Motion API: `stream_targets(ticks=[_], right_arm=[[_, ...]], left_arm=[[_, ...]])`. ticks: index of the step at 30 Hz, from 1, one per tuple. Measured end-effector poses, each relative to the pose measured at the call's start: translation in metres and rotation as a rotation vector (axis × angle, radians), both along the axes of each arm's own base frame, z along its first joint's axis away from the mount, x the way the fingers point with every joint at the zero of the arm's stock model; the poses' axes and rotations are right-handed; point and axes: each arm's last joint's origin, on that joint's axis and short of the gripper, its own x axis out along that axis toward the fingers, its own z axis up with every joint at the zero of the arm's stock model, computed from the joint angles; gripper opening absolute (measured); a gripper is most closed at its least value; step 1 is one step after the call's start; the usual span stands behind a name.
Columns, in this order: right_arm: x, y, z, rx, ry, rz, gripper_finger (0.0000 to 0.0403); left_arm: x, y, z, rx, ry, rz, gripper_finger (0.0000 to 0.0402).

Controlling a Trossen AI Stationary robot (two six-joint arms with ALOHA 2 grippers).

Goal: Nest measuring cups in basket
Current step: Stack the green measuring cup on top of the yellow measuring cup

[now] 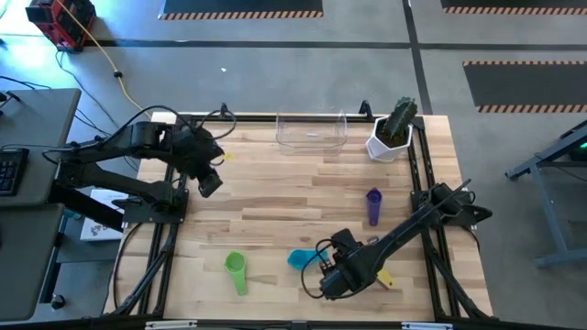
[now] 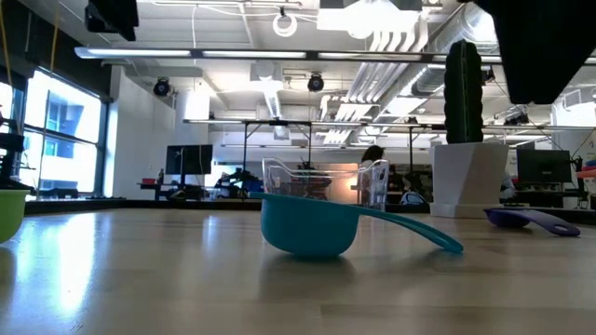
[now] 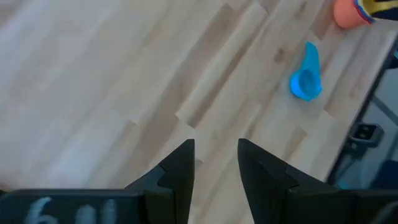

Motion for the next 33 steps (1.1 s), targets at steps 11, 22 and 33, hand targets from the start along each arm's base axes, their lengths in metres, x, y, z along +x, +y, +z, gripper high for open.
stream_targets(ticks=[11, 22, 33], right_arm=[[0.011, -0.02, 0.011, 0.04, 0.012, 0.12, 0.0108], [0.013, -0.053, 0.048, 0.064, -0.055, 0.338, 0.0108], [0.014, -0.071, 0.065, 0.048, -0.068, 0.567, 0.0108]], left_arm=[[-0.002, -0.037, -0.003, -0.064, 0.063, 0.015, 0.0108], [-0.007, -0.061, -0.003, -0.109, 0.071, 0.058, 0.0111], [-0.007, -0.078, -0.006, -0.173, 0.101, 0.195, 0.0111]])
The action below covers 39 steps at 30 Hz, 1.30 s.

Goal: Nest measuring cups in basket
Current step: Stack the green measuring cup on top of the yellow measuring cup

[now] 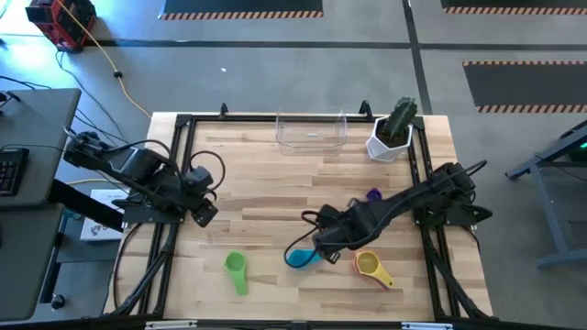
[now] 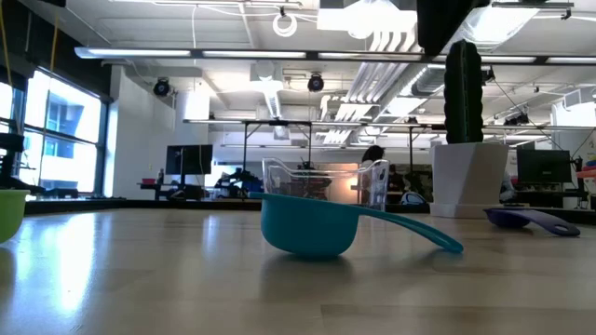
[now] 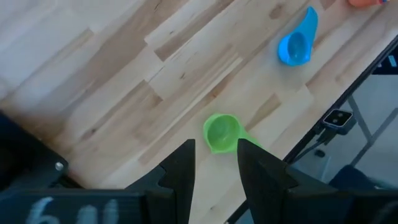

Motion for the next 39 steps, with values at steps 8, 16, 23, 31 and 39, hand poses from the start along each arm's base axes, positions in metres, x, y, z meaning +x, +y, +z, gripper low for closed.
stream_targets(ticks=[8, 16, 23, 31, 39], right_arm=[[0.002, -0.003, 0.0, -0.036, 0.015, 0.146, 0.0108], [0.003, -0.003, 0.0, -0.04, 0.017, 0.174, 0.0108], [0.002, -0.002, 0.0, -0.022, 0.027, 0.195, 0.0108], [0.003, -0.002, 0.0, -0.02, 0.025, 0.196, 0.0108], [0.003, -0.002, 0.0, -0.02, 0.025, 0.196, 0.0108]], left_arm=[[0.018, -0.021, -0.016, 0.003, 0.097, 0.076, 0.0111], [0.037, -0.048, -0.039, 0.039, 0.211, 0.119, 0.0111], [0.058, -0.07, -0.064, 0.07, 0.261, 0.09, 0.0111], [0.077, -0.088, -0.095, 0.09, 0.378, 0.082, 0.0111], [0.088, -0.098, -0.12, 0.094, 0.471, 0.11, 0.0111]])
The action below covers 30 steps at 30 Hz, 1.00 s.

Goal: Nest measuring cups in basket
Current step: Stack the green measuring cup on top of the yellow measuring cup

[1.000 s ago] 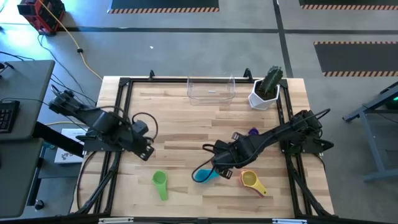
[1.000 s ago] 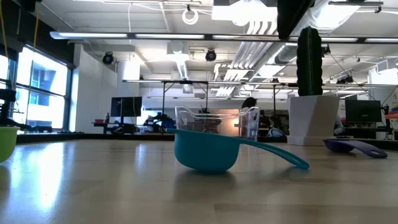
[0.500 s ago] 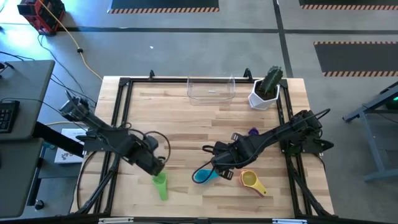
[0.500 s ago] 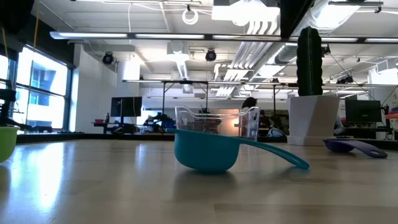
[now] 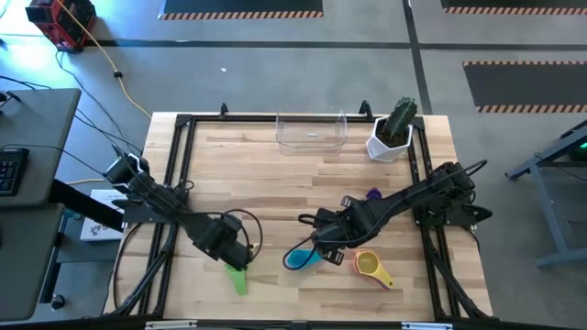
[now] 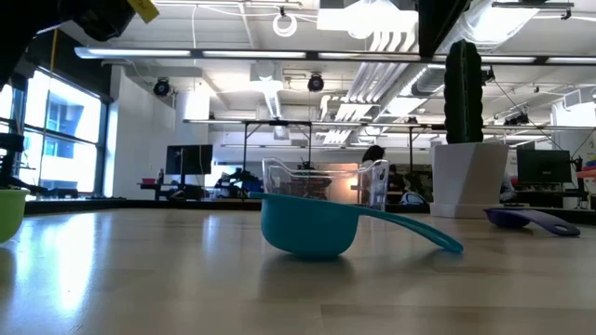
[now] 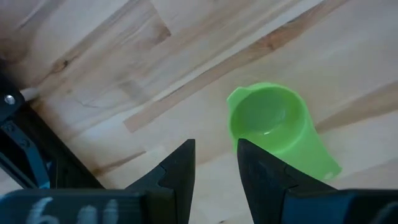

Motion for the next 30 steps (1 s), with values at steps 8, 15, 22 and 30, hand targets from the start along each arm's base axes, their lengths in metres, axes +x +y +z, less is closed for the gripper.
stream_targets(ticks=[8, 15, 22, 30], right_arm=[[0.0, 0.0, 0.0, 0.0, 0.0, 0.0, 0.0108], [0.0, 0.0, 0.0, 0.001, -0.003, 0.0, 0.0108], [0.0, 0.0, 0.0, 0.002, -0.004, -0.001, 0.0108], [0.001, 0.001, 0.0, 0.005, -0.01, -0.002, 0.0108]], left_arm=[[0.011, -0.007, -0.018, 0.009, 0.012, -0.009, 0.0111], [0.017, -0.011, -0.035, 0.029, 0.049, -0.011, 0.011], [0.023, -0.016, -0.045, 0.012, 0.042, -0.02, 0.011], [0.02, -0.024, -0.055, 0.028, 0.075, -0.024, 0.011]])
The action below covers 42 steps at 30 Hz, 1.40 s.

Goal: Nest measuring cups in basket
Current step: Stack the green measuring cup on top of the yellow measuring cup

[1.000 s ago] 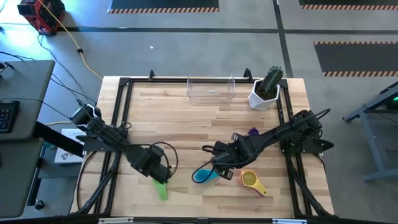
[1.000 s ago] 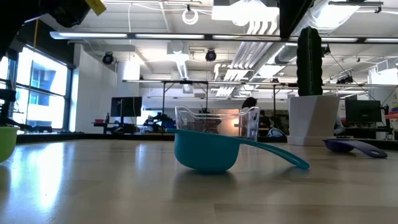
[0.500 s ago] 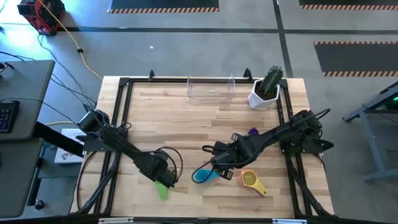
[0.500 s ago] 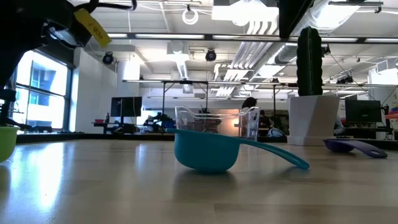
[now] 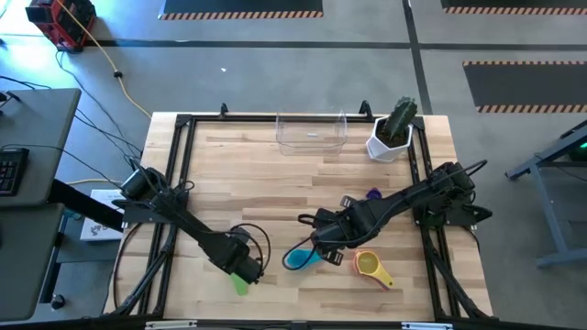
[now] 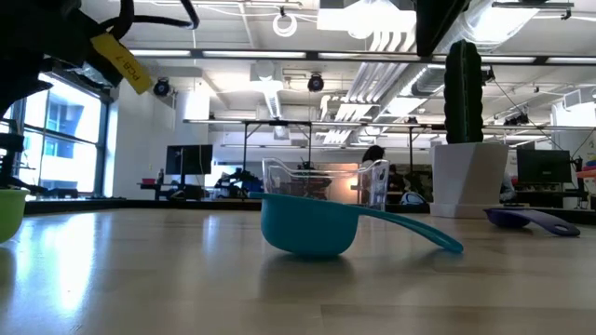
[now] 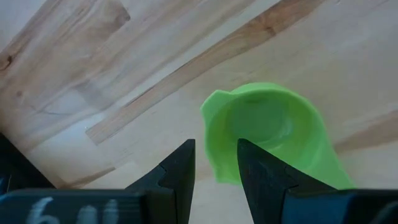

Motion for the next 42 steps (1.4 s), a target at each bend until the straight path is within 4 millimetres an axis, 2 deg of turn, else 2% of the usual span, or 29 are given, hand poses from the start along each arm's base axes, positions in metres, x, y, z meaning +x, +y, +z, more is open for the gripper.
stream_targets(ticks=[7, 19, 25, 30, 34, 42], right_arm=[[0.001, 0.0, 0.0, 0.002, -0.005, 0.001, 0.0108], [0.001, 0.0, 0.0, 0.003, -0.007, 0.002, 0.0108], [0.001, 0.0, 0.0, 0.003, -0.007, 0.002, 0.0108], [0.001, 0.0, 0.0, 0.003, -0.007, 0.002, 0.0108], [0.001, 0.0, 0.0, 0.003, -0.006, 0.002, 0.0108], [0.001, 0.0, 0.0, 0.001, -0.005, 0.007, 0.0108]], left_arm=[[0.002, -0.002, -0.008, 0.008, 0.018, -0.003, 0.011], [0.002, -0.001, -0.009, 0.021, 0.013, -0.012, 0.011], [-0.005, 0.003, -0.022, -0.006, 0.06, -0.003, 0.011], [-0.006, 0.003, -0.023, -0.003, 0.061, -0.006, 0.0108], [-0.005, 0.004, -0.023, 0.0, 0.058, -0.003, 0.0087], [-0.003, 0.007, -0.023, -0.002, 0.055, -0.009, 0.0012]])
